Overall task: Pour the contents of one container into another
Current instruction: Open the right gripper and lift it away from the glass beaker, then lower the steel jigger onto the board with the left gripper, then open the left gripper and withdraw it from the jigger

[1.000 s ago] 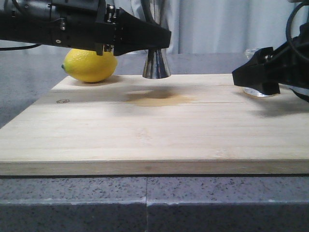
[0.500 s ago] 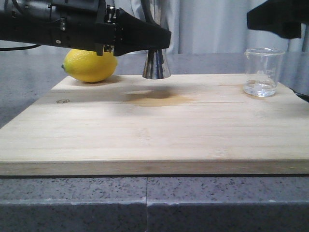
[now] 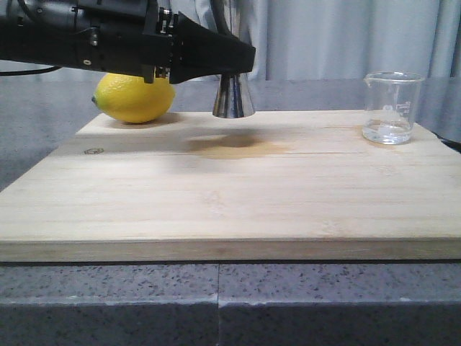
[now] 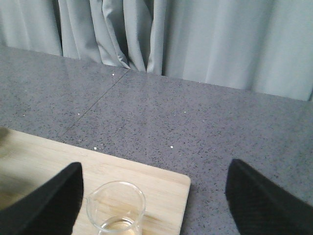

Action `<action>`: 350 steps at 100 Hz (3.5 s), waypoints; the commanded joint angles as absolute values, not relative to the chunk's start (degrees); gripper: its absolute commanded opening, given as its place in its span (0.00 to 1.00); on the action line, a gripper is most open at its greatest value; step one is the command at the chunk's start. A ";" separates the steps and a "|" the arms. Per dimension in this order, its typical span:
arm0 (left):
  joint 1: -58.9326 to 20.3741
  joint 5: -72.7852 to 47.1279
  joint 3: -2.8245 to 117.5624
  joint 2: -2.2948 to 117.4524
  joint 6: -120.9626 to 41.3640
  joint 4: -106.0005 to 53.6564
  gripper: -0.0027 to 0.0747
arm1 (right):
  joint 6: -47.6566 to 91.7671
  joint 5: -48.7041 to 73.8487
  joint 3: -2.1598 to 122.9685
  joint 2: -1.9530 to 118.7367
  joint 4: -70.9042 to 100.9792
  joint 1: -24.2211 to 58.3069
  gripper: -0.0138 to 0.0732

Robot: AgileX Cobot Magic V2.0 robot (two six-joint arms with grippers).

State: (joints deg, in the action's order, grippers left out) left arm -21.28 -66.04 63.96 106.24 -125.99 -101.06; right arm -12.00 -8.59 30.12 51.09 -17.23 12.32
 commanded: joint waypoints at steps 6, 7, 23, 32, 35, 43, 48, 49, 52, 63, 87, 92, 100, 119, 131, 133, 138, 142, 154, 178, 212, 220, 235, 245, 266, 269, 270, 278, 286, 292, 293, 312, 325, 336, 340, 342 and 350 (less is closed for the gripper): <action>-21.84 -72.13 65.56 103.64 -125.62 -106.01 0.03 | -12.12 -11.94 32.25 49.66 -16.86 12.01 0.78; -21.84 -72.13 65.56 103.64 -125.62 -106.01 0.03 | -12.12 -11.94 32.25 49.66 -16.86 12.01 0.78; -21.84 -72.13 65.56 103.64 -125.62 -106.01 0.03 | -12.12 -12.17 32.25 49.66 -16.86 12.01 0.78; -21.84 -72.13 65.56 103.64 -125.62 -106.01 0.03 | -12.12 -12.29 32.25 49.66 -16.86 12.01 0.78; -21.84 -72.13 65.56 103.64 -125.62 -106.01 0.03 | -12.12 -12.29 32.25 49.66 -16.86 12.01 0.78; -21.84 -72.13 65.56 103.64 -125.62 -106.01 0.03 | -12.12 -12.29 32.25 49.66 -16.86 12.01 0.78; -21.84 -72.13 65.56 103.64 -125.62 -106.01 0.03 | -12.12 -12.36 32.25 49.66 -16.86 12.01 0.78; -21.84 -72.13 65.56 103.64 -125.62 -106.01 0.03 | -12.12 -12.36 32.25 49.66 -16.86 12.01 0.78; -21.84 -72.13 65.56 103.64 -125.62 -106.01 0.03 | -12.12 -12.36 32.25 49.66 -16.86 12.01 0.78; -21.84 -72.13 65.56 103.64 -125.62 -106.01 0.03 | -12.12 -12.36 32.25 49.66 -16.86 12.01 0.78; -21.74 -72.77 65.56 103.74 -127.36 -106.01 0.03 | -12.12 -13.09 32.25 49.66 -16.86 12.01 0.78; -21.74 -72.77 65.56 103.74 -128.10 -106.01 0.03 | -12.12 -13.20 32.25 49.66 -16.86 12.01 0.78; -21.74 -72.77 65.56 103.84 -128.26 -106.01 0.03 | -12.12 -13.44 32.25 49.66 -16.86 12.01 0.78; -21.74 -72.77 65.56 105.08 -129.22 -106.01 0.03 | -12.12 -13.55 32.25 49.66 -16.86 12.01 0.78; -21.74 -72.77 65.56 106.27 -129.22 -106.01 0.03 | -12.12 -13.55 32.25 49.66 -16.86 12.01 0.78; -21.74 -72.77 65.56 106.42 -129.22 -106.01 0.03 | -12.12 -13.55 32.25 49.66 -16.86 12.01 0.78; -21.74 -72.77 65.56 106.67 -129.22 -106.01 0.03 | -12.12 -13.55 32.25 49.66 -16.86 12.01 0.78; -21.74 -72.77 65.56 106.98 -129.22 -106.01 0.03 | -12.12 -13.55 32.25 49.66 -16.86 12.01 0.78; -21.74 -72.77 65.56 107.64 -129.22 -106.01 0.03 | -12.12 -13.65 32.25 49.66 -16.86 12.01 0.78; -21.74 -72.77 65.56 107.64 -129.22 -106.01 0.03 | -12.12 -13.65 32.25 49.66 -16.86 12.01 0.78; -21.74 -72.77 65.56 107.64 -129.22 -106.01 0.43 | -12.12 -14.54 32.25 49.66 -16.86 12.01 0.78; -21.74 -72.77 65.56 107.64 -129.22 -106.01 0.53 | -12.12 -15.25 32.25 49.66 -16.86 12.01 0.78; -21.74 -72.40 65.70 107.18 -126.93 -106.01 0.62 | -12.12 -15.71 32.25 49.66 -16.86 12.01 0.78; -21.74 -71.13 65.70 106.00 -125.44 -105.56 0.63 | -12.12 -15.71 32.25 49.66 -16.86 12.01 0.78; -21.74 -63.96 65.70 101.71 -120.05 -99.67 0.65 | -12.12 -15.71 32.25 49.66 -16.86 12.01 0.78; -21.74 -63.15 65.70 101.13 -119.11 -98.56 0.66 | -12.12 -15.71 32.25 49.66 -16.86 12.01 0.78; -21.74 -62.71 65.70 100.81 -118.83 -98.11 0.66 | -12.12 -15.71 32.25 49.66 -16.86 12.01 0.78; -21.74 -60.07 65.70 99.24 -115.63 -95.31 0.68 | -12.12 -15.71 32.25 49.66 -16.86 12.01 0.78; -21.74 -57.57 65.70 97.51 -113.32 -92.30 0.69 | -12.12 -15.71 32.25 49.66 -16.86 12.01 0.78; -21.74 -56.83 65.81 96.14 -110.96 -89.66 0.69 | -12.12 -15.71 32.25 49.66 -16.86 12.01 0.78; -21.74 -56.81 65.76 95.99 -110.69 -89.66 0.69 | -12.12 -15.71 32.25 49.66 -16.86 12.01 0.78; -21.74 -53.82 69.40 91.70 -95.15 -72.86 0.69 | -12.12 -15.71 32.25 49.66 -16.86 12.01 0.78; -21.74 -54.23 74.52 88.73 -77.23 -53.39 0.69 | -12.12 -15.47 32.25 49.66 -16.86 12.01 0.78; -21.74 -56.17 79.30 85.61 -58.93 -35.28 0.69 | -12.12 -13.11 32.25 49.66 -16.86 12.01 0.78; -21.74 -56.73 80.73 84.38 -52.96 -29.31 0.69 | -12.16 -11.39 32.39 49.63 -16.86 12.01 0.78; -21.74 -56.83 81.30 83.77 -49.15 -27.39 0.69 | -12.26 -9.51 32.78 49.63 -16.59 12.01 0.78; -21.74 -57.62 82.37 81.26 -34.92 -16.67 0.68 | -12.26 -3.54 34.14 49.63 -15.46 12.01 0.78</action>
